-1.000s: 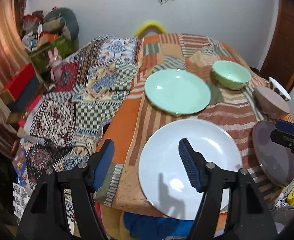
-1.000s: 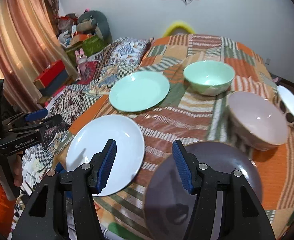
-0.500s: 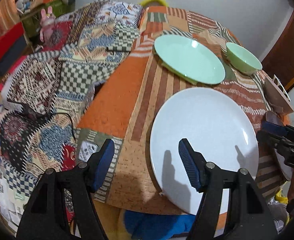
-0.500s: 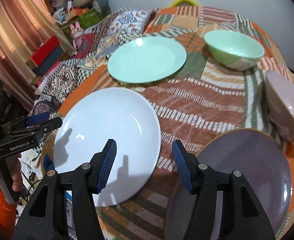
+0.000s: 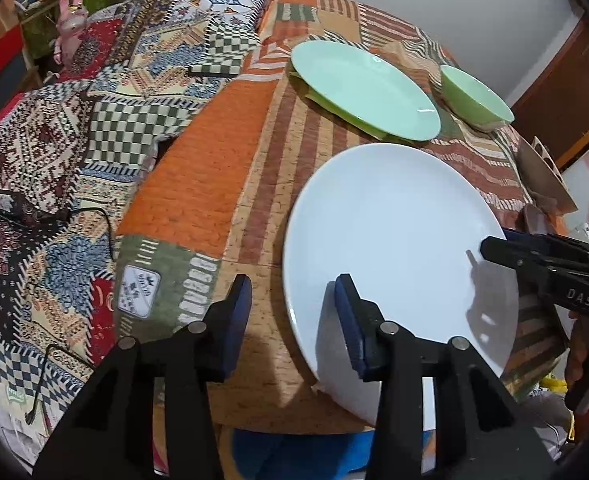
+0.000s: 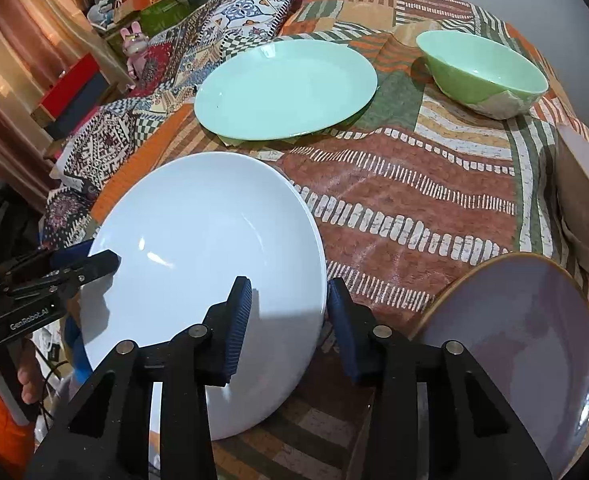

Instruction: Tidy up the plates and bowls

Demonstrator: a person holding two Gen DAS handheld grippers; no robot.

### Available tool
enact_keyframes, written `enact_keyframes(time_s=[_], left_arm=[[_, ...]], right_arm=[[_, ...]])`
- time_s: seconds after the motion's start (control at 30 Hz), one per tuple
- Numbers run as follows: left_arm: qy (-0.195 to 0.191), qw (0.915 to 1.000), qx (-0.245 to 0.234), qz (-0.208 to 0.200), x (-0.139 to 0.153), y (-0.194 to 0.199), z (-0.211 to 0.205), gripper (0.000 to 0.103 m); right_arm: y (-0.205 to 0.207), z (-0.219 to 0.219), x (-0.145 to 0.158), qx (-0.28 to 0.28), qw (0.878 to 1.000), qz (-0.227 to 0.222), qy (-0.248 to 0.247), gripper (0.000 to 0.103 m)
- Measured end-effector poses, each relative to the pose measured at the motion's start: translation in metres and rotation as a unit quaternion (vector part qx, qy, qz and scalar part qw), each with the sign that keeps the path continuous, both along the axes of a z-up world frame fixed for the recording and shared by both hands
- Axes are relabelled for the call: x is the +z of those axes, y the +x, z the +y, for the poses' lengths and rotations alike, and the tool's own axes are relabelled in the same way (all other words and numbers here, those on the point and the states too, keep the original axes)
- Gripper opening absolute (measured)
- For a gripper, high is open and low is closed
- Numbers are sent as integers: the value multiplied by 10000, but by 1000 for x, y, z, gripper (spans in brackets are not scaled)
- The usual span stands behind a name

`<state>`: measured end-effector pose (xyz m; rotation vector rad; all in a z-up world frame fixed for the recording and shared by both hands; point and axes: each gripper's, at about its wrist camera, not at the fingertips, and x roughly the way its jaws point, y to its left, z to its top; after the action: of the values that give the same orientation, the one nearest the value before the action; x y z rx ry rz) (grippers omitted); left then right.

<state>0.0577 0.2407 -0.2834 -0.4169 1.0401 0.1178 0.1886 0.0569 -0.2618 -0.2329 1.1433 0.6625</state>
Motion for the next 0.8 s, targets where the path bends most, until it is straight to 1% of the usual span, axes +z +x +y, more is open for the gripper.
enact_keyframes(time_s=[0.13, 0.2, 0.23, 0.3, 0.37, 0.43, 0.6, 0.8], left_arm=[[-79, 9999, -85, -20, -1, 1, -4, 41], [-75, 9999, -151, -24, -1, 1, -7, 39], [-72, 9998, -188, -24, 0, 1, -9, 36], [-6, 9998, -202, -12, 1, 2, -11, 35], [-22, 9999, -171, 13, 1, 3, -10, 35], [-13, 9999, -119, 37, 2, 2, -8, 35], [238, 9997, -59, 20, 8, -2, -11, 35], [208, 9998, 71, -26, 15, -6, -10, 35]], right_arm=[[0, 4, -4, 18, 9999, 6, -121, 36], [0, 5, -5, 23, 9999, -5, -161, 36], [1, 5, -5, 26, 9999, -1, -158, 36], [2, 4, -4, 14, 9999, 44, -100, 35], [3, 1, -3, -22, 9999, 86, -54, 32], [3, 1, -3, -16, 9999, 115, -12, 32], [-3, 2, -2, 39, 9998, 152, 77, 30], [-6, -4, 4, -6, 9993, 158, 331, 24]])
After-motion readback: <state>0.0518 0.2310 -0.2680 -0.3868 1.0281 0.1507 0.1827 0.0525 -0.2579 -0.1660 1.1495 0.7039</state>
